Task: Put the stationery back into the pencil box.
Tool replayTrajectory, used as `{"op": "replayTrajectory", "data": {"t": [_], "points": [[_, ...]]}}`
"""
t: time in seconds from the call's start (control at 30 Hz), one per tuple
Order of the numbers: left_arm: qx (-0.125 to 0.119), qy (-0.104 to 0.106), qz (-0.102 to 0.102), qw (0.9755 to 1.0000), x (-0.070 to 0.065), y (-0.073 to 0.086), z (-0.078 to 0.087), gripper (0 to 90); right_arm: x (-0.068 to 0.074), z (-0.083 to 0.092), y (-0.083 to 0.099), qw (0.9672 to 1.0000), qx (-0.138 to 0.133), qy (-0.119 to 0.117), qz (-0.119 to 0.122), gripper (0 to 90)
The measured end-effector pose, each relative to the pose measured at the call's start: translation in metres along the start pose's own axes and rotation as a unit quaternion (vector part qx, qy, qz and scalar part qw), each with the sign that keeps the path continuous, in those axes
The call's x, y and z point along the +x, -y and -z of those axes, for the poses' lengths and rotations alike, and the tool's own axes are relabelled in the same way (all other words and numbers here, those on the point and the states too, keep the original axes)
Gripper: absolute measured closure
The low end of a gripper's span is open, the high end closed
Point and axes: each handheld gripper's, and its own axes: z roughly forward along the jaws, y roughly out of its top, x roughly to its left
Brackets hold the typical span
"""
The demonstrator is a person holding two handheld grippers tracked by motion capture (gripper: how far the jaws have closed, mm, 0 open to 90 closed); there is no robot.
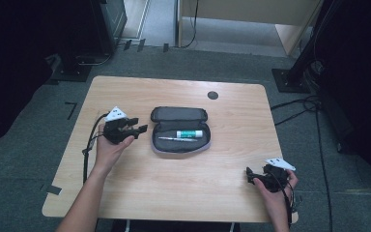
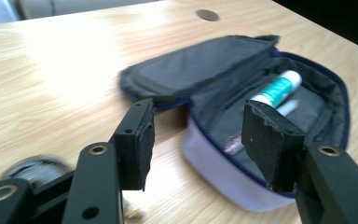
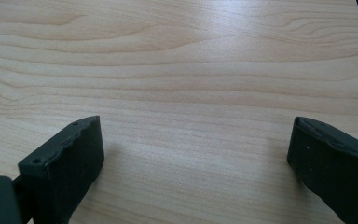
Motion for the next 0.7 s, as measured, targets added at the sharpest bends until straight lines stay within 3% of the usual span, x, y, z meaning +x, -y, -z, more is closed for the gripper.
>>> {"op": "replayTrajectory", "data": {"t": [0.23,0.47,0.57,0.7], "points": [[0.0,-0.029,0.027,0.9992,0.017,0.008,0.009,43.2,0.0,0.0,0.0,1.0,0.0,0.0,0.0,3.2],[0.008,-0.081,0.054,0.9953,0.028,0.015,0.01,35.7,0.0,0.0,0.0,1.0,0.0,0.001,-0.001,3.2],[0.016,-0.112,0.063,0.9916,0.03,0.015,0.008,29.1,0.0,0.0,0.0,1.0,0.0,0.001,-0.001,3.2],[0.023,-0.152,0.092,0.9839,0.035,0.015,0.005,18.3,0.0,0.0,0.0,1.0,0.0,0.001,-0.001,3.2]]}}
